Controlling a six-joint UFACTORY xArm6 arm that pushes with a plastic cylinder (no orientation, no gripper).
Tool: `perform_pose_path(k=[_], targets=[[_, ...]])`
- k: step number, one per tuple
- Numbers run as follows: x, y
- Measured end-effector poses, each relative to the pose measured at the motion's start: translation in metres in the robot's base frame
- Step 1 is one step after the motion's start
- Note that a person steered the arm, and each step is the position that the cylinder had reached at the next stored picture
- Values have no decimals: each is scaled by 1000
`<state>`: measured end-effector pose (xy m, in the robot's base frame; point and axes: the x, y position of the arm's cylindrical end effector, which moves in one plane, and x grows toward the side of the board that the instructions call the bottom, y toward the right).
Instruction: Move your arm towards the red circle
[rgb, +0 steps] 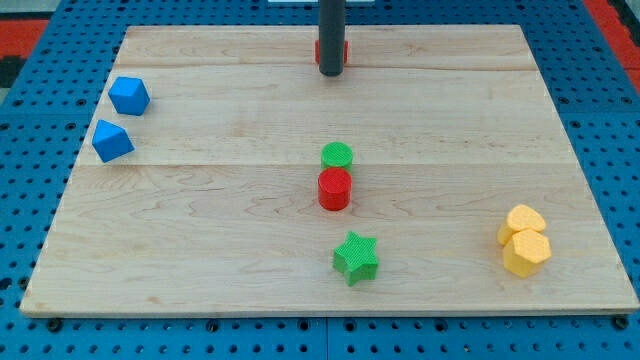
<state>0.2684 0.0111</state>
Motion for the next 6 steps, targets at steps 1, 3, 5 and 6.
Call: perform_pose_path(k=[1,3,5,6], targets=[[-9,-5],[114,100],[206,59],[215,15]])
